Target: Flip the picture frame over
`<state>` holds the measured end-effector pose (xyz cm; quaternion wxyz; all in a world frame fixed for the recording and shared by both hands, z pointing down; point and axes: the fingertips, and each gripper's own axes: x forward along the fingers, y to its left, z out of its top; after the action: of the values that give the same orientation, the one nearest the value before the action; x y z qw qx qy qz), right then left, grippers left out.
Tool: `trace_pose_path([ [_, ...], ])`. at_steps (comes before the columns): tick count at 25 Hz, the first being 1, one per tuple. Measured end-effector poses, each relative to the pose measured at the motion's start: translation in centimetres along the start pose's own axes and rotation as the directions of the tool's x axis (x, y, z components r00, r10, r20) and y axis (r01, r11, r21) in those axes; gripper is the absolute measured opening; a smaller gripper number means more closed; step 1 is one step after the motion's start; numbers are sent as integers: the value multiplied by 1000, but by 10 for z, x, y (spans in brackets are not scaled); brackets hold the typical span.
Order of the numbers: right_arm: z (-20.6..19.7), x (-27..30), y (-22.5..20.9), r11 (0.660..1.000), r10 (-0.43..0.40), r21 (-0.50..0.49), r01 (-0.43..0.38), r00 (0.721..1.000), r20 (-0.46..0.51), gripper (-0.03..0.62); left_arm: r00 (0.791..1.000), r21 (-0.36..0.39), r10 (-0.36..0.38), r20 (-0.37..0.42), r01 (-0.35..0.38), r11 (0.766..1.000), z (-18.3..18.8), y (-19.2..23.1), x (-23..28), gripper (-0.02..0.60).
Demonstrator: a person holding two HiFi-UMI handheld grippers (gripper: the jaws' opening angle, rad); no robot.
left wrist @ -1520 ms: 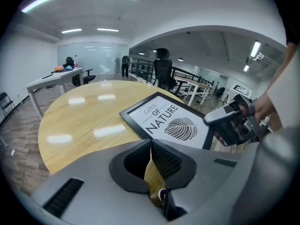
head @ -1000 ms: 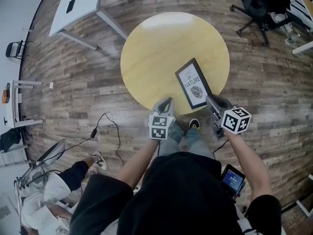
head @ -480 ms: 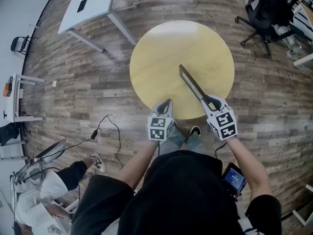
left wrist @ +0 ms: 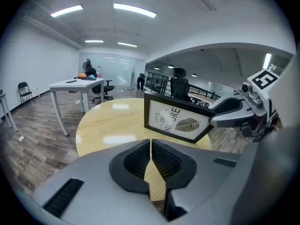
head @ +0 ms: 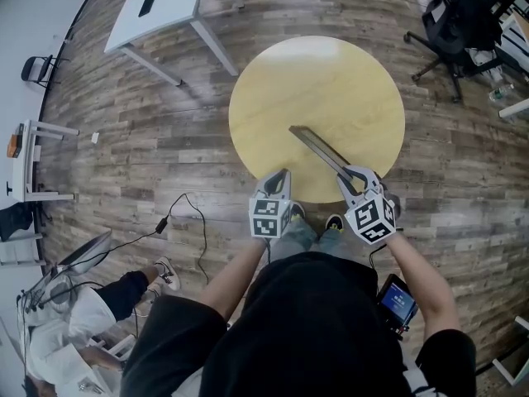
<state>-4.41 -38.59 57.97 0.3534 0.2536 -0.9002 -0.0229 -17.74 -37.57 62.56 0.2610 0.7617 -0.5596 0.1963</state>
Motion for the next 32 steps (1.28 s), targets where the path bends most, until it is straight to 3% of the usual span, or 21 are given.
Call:
trace_pose_path([
  [9,-10,19,38,984,78,-158,-85,996,-51,95,1000,-8,11,0,-11,1000,-2,25,-8,29],
  [24,-27,54,67,978,86,-183,-97,994,-64,135,1000,18,10,-23,-9,1000,-13,61,-13,29],
  [32,-57,60,79,976,65,-199,-84,993,-100,149,998,39,1,-58,2,999,-26,57,-14,29],
])
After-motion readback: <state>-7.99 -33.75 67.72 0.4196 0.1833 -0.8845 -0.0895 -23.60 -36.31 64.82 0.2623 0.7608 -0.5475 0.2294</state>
